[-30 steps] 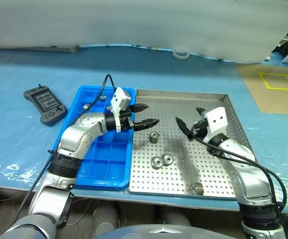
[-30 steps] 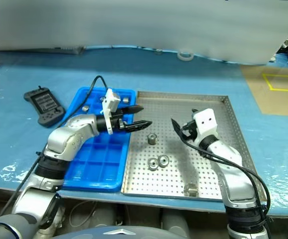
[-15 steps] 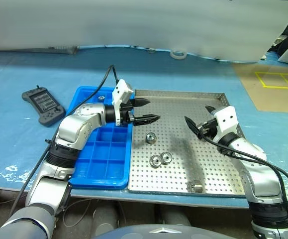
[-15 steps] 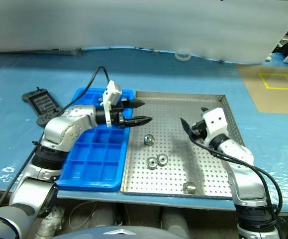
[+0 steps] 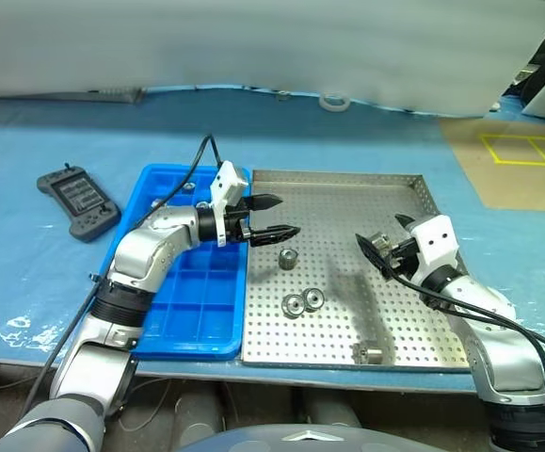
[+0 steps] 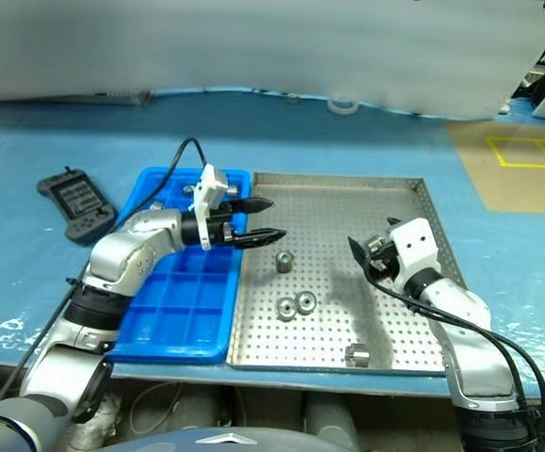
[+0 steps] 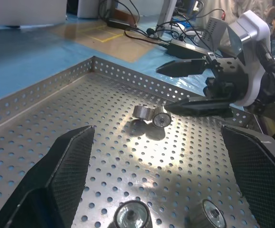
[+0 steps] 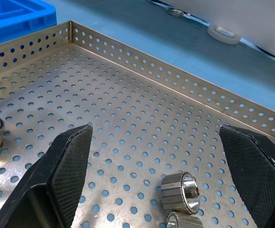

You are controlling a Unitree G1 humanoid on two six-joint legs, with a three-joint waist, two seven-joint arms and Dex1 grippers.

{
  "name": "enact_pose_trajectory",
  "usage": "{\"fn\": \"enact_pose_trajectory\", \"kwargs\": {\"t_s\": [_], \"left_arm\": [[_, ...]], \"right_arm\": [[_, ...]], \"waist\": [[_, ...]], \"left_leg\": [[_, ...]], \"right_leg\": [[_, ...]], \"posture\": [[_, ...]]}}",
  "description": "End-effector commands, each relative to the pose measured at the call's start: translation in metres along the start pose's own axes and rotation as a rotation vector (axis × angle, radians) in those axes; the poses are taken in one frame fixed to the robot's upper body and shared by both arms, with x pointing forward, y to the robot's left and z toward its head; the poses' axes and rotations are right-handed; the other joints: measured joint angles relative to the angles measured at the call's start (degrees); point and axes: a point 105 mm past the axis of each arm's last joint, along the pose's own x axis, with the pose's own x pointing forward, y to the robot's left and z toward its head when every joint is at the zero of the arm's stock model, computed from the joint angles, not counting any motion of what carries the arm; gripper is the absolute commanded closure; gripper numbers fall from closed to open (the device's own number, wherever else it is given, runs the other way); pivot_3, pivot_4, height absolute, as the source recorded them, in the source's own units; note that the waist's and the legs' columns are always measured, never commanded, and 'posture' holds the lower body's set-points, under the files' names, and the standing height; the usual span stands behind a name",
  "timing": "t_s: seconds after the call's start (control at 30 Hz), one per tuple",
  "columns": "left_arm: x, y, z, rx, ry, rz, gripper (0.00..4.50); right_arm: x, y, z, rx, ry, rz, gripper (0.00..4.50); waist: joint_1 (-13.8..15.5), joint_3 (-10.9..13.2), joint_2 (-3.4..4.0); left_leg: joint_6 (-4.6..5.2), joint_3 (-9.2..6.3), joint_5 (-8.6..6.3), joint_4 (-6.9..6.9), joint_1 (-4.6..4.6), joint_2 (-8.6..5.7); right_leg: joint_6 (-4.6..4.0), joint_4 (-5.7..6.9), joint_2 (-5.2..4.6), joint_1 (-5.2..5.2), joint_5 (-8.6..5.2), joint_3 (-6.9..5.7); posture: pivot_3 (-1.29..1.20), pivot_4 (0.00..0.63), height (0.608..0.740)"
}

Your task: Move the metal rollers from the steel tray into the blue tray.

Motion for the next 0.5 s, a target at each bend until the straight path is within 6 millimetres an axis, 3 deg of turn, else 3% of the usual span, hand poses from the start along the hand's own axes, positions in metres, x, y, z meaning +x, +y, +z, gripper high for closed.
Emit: {"fn": "enact_pose_trajectory", "kwargs": {"t_s": [0.03, 0.17, 0.3, 0.5], "left_arm": [[-0.006, -0.009, 0.006, 0.062, 0.013, -0.071, 0.00], [-0.011, -0.004, -0.003, 0.110, 0.084, -0.097, 0.00], [0.010, -0.002, -0.011, 0.089, 0.198, -0.140, 0.00], [0.042, -0.024, -0.008, 0.138, 0.350, -0.400, 0.00]], "right_arm": [[-0.009, 0.000, 0.023, -0.023, -0.072, 0.017, 0.06], [-0.011, 0.004, 0.019, -0.024, -0.057, 0.034, 0.06], [-0.011, 0.017, 0.026, -0.038, -0.077, 0.105, 0.06], [-0.015, 0.023, 0.016, -0.082, -0.025, 0.111, 0.06]], "waist": [[0.0, 0.0, 0.01], [0.1, 0.0, 0.01], [0.2, 0.0, 0.02], [0.1, 0.0, 0.00]], "left_leg": [[0.01, 0.00, 0.00, 0.00, 0.00, 0.01], [0.00, -0.01, -0.01, -0.01, 0.05, 0.02], [0.00, 0.01, 0.00, 0.03, 0.04, -0.05], [0.00, 0.03, 0.00, 0.10, 0.00, -0.04]], "right_leg": [[0.00, 0.00, 0.01, 0.00, 0.00, 0.00], [0.00, -0.04, 0.02, 0.05, 0.00, -0.01], [0.00, -0.04, -0.05, 0.07, 0.00, 0.01], [-0.01, -0.03, -0.07, 0.04, 0.00, 0.04]], "posture": [[-0.32, 0.150, 0.740], [-0.32, 0.150, 0.740], [-0.33, 0.150, 0.740], [-0.36, 0.150, 0.740]]}}
